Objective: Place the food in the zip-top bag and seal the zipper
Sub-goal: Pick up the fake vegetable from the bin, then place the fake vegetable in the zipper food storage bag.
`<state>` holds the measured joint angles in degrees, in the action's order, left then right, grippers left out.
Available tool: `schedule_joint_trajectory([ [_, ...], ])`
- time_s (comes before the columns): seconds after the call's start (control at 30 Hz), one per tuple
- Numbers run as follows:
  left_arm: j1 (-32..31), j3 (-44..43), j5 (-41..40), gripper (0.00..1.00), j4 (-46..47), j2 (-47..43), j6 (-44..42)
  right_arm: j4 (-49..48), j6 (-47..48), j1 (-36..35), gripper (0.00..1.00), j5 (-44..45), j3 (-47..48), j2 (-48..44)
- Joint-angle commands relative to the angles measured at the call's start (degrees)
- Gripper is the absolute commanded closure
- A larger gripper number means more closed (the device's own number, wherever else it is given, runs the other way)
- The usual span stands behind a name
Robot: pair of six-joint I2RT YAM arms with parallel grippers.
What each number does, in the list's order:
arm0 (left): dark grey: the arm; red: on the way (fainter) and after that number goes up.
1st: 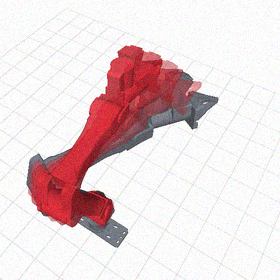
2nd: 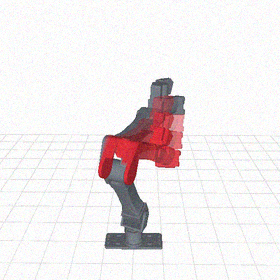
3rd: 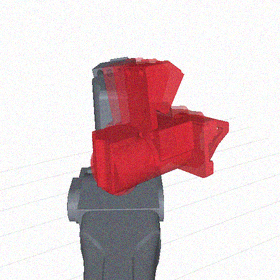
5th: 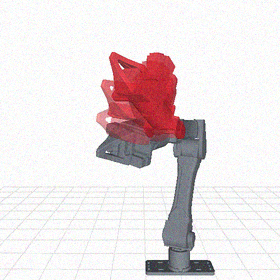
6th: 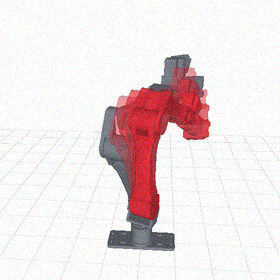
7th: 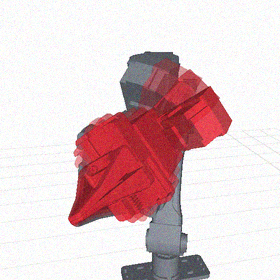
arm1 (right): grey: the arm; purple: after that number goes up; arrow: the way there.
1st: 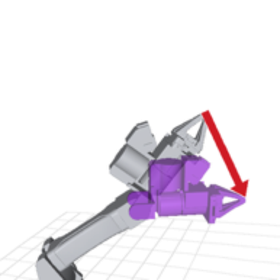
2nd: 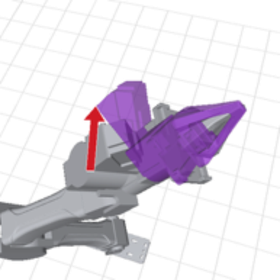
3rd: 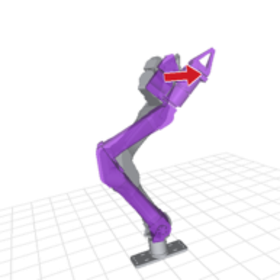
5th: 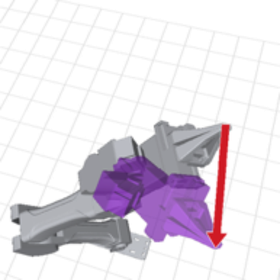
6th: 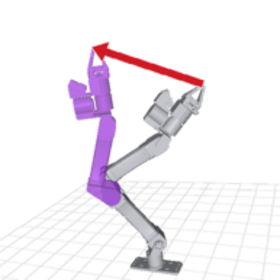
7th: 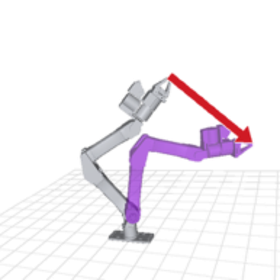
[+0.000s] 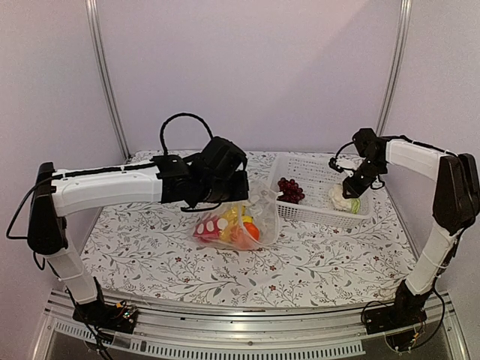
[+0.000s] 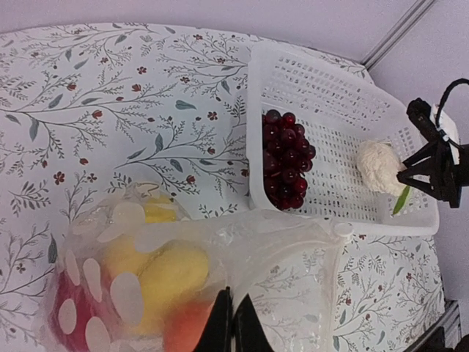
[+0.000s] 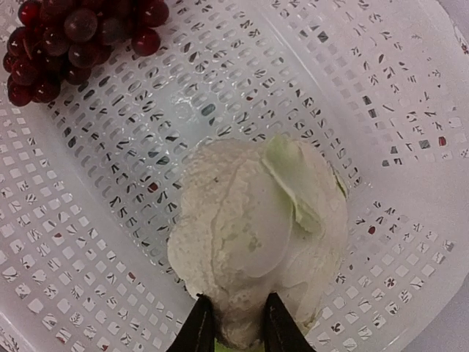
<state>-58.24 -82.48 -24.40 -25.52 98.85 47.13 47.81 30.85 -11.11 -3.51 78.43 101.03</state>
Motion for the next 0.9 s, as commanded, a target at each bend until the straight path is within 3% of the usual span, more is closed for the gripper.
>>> schedule_joint_trajectory([
  [0.0,1.02,1.57,0.87,1.0,1.97,-2.03,-0.49,-1.41,-1.26,0.91,0.82,-1.27,3.19,-2.69],
  [0.37,2.37,3.19,1.98,1.0,3.63,-2.81,0.17,7.33,-3.97,0.83,1.0,-23.1,13.14,-11.55],
  [0.53,2.89,3.59,2.39,1.0,3.96,-3.36,0.52,12.79,-0.17,-1.18,1.0,-39.12,14.48,-13.8],
  [0.87,4.72,5.95,6.26,1.0,6.79,-4.64,2.15,13.97,3.39,-13.73,1.0,-52.8,10.85,-15.19],
])
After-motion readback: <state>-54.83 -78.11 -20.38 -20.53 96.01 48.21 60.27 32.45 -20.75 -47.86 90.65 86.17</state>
